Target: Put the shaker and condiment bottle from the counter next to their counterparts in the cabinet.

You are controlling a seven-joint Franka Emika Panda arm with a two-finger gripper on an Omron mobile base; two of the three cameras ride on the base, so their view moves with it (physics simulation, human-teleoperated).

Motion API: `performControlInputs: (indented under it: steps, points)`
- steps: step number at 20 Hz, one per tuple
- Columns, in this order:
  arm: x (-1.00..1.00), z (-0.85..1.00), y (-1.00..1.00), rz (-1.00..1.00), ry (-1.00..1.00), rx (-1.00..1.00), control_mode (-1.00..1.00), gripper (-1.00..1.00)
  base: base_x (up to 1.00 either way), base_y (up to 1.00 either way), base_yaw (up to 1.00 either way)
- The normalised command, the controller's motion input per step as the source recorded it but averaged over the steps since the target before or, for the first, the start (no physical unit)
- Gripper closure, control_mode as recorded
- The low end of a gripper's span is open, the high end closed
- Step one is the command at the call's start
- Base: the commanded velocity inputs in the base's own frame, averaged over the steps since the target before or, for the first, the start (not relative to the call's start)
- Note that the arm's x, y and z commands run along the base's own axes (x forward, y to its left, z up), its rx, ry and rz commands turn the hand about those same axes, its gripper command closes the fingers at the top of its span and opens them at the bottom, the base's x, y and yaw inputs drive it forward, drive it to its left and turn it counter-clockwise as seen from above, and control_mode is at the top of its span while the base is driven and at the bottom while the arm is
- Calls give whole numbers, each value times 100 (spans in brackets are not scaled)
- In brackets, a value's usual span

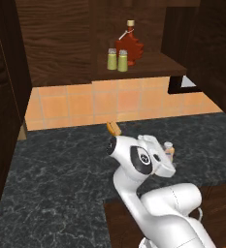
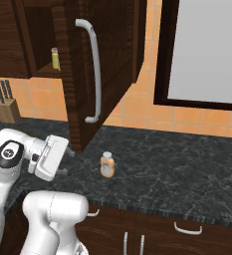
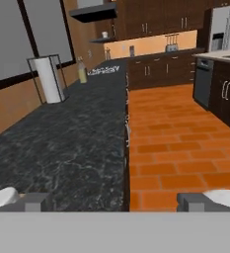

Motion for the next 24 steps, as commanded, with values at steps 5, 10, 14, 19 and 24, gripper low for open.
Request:
performControlInputs:
  steps: [5,10,14,19,24]
  points:
    - [43,-22,0,-8,4,0,-100,-100,0,0,0]
    - [23,-10,0,-6,4,0,-100,-100,0,0,0]
    - [32,-6,0,-4,3,0,-100,-100,0,0,0]
    - [48,-16,0,-1,2,0,-100,-100,0,0,0]
    - [10,-24,-3,0,0,0,-100,-100,0,0,0]
